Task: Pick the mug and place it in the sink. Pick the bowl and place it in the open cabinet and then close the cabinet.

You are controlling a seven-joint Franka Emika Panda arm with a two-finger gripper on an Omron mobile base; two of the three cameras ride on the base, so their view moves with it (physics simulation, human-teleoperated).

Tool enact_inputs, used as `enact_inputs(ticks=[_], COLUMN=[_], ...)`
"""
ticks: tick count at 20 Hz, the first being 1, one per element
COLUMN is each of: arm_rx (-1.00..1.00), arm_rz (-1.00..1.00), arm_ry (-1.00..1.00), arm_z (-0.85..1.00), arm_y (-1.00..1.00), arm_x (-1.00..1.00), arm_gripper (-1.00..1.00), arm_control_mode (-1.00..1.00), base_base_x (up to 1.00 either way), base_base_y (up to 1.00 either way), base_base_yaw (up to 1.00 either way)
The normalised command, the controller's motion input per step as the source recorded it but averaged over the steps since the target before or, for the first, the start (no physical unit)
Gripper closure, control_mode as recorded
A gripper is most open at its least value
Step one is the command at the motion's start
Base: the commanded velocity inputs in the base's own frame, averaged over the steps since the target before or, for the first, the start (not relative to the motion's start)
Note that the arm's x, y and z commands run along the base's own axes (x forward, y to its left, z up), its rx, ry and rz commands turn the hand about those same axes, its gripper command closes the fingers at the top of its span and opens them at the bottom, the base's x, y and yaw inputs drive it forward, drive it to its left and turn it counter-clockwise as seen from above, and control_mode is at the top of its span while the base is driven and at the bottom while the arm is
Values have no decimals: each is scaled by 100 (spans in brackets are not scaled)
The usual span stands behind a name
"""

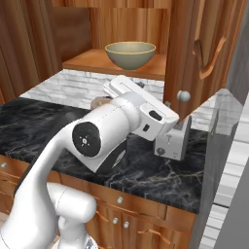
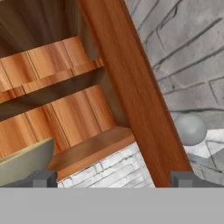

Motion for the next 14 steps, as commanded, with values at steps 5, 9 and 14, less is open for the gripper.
enact_inputs(ticks=[5,9,14], arm_rx=[0,0,0], arm_rz=[7,7,6], arm_ry=[0,0,0], arm_z=[0,0,0], arm_y=[32,48,45], arm_x=[88,88,83], arm_gripper=[-100,-100,-100], arm_control_mode=[-100,-100,-100], base_base_x=[0,0,0], base_base_y=[0,0,0], base_base_yaw=[0,0,0])
